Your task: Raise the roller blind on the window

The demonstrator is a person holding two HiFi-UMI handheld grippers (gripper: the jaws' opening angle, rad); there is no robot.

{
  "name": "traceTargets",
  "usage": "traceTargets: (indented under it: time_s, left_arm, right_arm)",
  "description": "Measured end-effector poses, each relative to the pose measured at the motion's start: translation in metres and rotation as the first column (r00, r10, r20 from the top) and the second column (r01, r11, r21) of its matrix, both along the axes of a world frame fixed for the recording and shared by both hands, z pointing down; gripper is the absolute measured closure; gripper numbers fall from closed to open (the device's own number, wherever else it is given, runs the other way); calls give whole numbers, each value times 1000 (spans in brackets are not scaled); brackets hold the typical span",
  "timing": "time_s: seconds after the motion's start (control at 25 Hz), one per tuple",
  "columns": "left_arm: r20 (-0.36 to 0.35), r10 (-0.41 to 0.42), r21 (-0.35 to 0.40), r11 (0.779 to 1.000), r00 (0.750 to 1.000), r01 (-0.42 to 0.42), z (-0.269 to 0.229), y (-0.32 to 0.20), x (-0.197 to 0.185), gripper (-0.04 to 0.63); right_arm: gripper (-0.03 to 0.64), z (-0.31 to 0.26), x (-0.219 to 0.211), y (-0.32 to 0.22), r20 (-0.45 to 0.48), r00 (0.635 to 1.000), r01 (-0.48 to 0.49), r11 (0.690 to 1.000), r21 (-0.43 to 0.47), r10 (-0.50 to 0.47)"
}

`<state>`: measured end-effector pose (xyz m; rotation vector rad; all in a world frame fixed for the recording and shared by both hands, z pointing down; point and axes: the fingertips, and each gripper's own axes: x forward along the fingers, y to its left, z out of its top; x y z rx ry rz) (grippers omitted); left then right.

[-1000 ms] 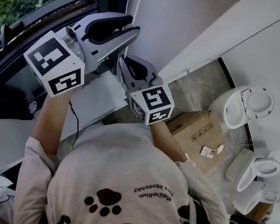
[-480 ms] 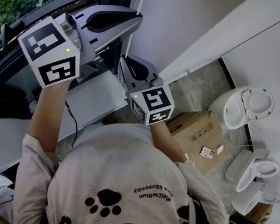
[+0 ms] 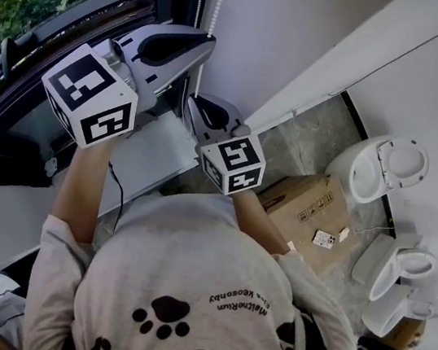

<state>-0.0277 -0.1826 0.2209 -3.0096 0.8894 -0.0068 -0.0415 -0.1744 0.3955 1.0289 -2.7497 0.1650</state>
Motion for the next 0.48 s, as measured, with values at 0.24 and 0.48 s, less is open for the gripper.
traceTargets:
  time_s: [0.24, 0.48]
  left_arm:
    - [-25, -27, -63, 998, 999, 26, 41, -3, -1, 586]
    - [-28, -31, -127, 991, 999, 27, 79, 1, 1, 586]
  right_arm:
    - [606, 42, 4, -3, -49, 999, -15, 998, -60, 12]
    - [606, 80, 6, 0, -91, 996, -19, 994, -107, 9]
